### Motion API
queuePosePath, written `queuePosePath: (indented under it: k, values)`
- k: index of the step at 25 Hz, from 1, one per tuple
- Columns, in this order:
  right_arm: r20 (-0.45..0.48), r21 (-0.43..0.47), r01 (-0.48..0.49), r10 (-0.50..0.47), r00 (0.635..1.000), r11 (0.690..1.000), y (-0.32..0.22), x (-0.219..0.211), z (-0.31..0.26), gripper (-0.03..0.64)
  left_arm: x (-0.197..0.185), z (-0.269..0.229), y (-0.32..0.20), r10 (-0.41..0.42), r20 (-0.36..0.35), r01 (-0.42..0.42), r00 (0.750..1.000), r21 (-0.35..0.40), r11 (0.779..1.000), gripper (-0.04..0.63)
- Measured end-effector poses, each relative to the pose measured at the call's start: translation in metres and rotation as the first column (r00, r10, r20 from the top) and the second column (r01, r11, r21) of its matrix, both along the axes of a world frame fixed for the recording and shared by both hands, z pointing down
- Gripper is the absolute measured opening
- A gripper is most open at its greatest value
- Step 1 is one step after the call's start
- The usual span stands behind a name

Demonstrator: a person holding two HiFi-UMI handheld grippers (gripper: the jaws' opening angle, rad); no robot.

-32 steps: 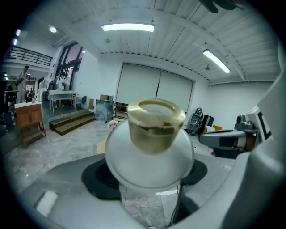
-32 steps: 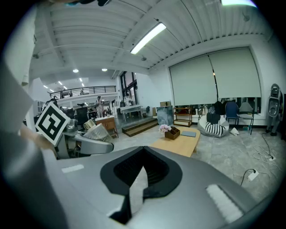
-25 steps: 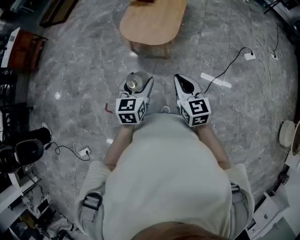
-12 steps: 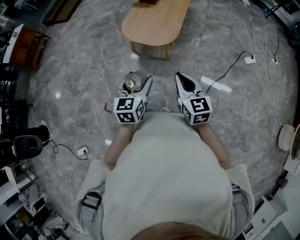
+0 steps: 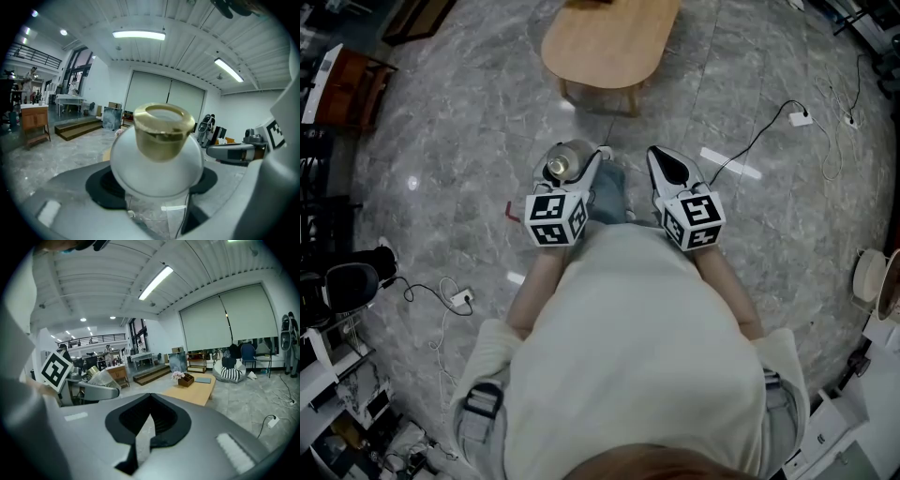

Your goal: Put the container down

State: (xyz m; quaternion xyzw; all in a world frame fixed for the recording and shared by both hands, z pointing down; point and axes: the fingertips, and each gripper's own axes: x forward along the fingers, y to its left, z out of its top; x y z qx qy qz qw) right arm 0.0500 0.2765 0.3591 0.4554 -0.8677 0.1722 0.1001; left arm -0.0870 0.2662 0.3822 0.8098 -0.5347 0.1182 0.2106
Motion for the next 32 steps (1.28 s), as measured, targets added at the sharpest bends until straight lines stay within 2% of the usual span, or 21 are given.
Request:
queuePosePath:
  k: [11, 24, 32]
  values:
    - [-0.013, -0.023, -0.011, 0.011, 1.000, 1.000, -0.075, 0.004, 0.008, 0.002, 0.003, 0.009, -0.077, 0.015, -0.012, -0.015, 1.000, -0.016, 1.000, 0.348]
    - [-0.052, 0.002, -0.033, 0.033, 0.998, 0.999, -0.204, -0.022, -0.012, 0.002, -0.018, -0.002, -0.203, 0.068, -0.012, -0.068, 0.998, -0.006, 0.998, 0.348]
    - [-0.059, 0.002, -0.062, 0.062, 0.996, 0.998, -0.268, -0.038, -0.009, 0.002, -0.034, 0.008, -0.268, 0.102, -0.008, -0.102, 0.995, -0.031, 0.994, 0.348]
